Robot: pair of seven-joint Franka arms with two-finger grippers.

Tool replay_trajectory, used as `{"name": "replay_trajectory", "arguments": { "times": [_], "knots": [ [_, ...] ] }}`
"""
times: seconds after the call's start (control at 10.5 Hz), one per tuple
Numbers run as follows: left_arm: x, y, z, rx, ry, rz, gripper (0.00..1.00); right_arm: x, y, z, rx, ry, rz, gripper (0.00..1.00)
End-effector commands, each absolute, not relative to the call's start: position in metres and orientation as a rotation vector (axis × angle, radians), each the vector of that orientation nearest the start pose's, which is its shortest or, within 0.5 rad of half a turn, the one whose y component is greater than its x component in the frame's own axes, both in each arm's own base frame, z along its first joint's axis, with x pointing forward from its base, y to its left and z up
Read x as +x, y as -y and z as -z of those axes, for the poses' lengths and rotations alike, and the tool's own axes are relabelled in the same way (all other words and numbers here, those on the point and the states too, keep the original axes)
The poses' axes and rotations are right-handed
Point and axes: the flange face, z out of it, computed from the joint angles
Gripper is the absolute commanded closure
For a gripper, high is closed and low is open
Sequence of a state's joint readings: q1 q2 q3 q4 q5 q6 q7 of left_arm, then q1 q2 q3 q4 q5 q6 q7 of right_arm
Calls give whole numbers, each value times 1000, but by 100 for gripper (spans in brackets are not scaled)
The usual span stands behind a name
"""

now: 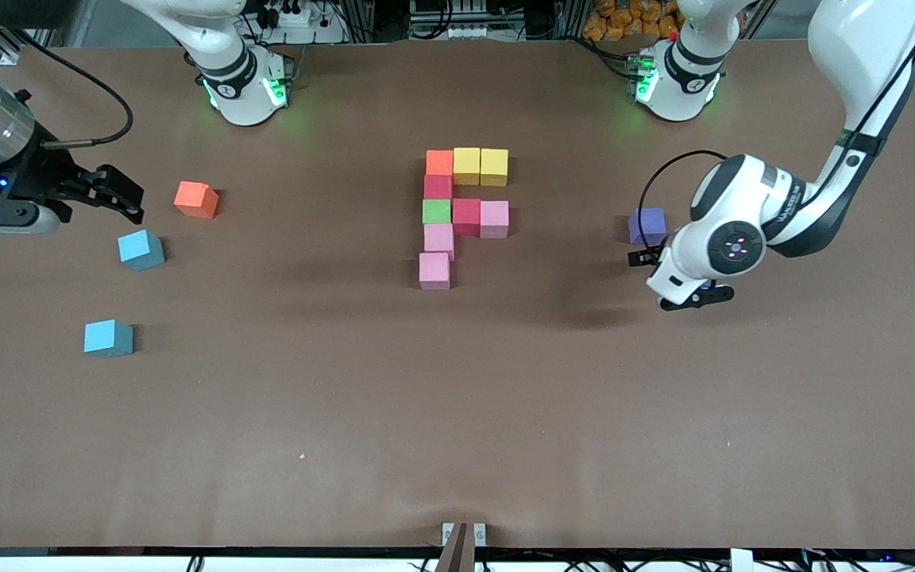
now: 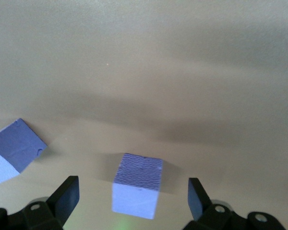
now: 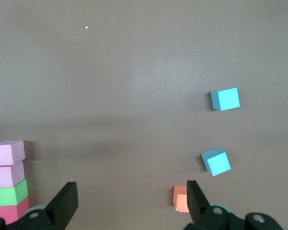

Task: Arrange 11 blocks into digit 3
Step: 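Withdraw the right gripper while the left gripper reaches the purple block, then grasp the purple block with the left gripper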

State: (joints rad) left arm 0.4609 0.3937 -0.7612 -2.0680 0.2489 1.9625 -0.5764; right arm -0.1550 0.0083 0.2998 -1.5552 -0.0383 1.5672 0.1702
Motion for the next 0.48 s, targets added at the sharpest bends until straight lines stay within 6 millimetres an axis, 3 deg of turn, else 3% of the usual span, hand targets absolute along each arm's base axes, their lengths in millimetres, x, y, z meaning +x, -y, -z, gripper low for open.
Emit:
{"name": "replay_trajectory", "arguments": {
  "times": [0.0,0.1,0.19,0.29,0.38],
  "knots": [
    [491,136,-249,-3026,134,-546,0,550,-74,-643,-3152,-64,28,0],
    [477,140,-235,-3034,120,-535,0,551,-67,-643,-3157,-84,29,0],
    [465,144,-225,-3042,106,-519,0,556,-27,-642,-3146,-181,27,0],
    [458,144,-221,-3038,111,-514,0,558,-2,-642,-3122,-246,24,0],
    [453,150,-220,-3028,100,-518,0,558,-3,-645,-3109,-250,32,0]
  ]
}}
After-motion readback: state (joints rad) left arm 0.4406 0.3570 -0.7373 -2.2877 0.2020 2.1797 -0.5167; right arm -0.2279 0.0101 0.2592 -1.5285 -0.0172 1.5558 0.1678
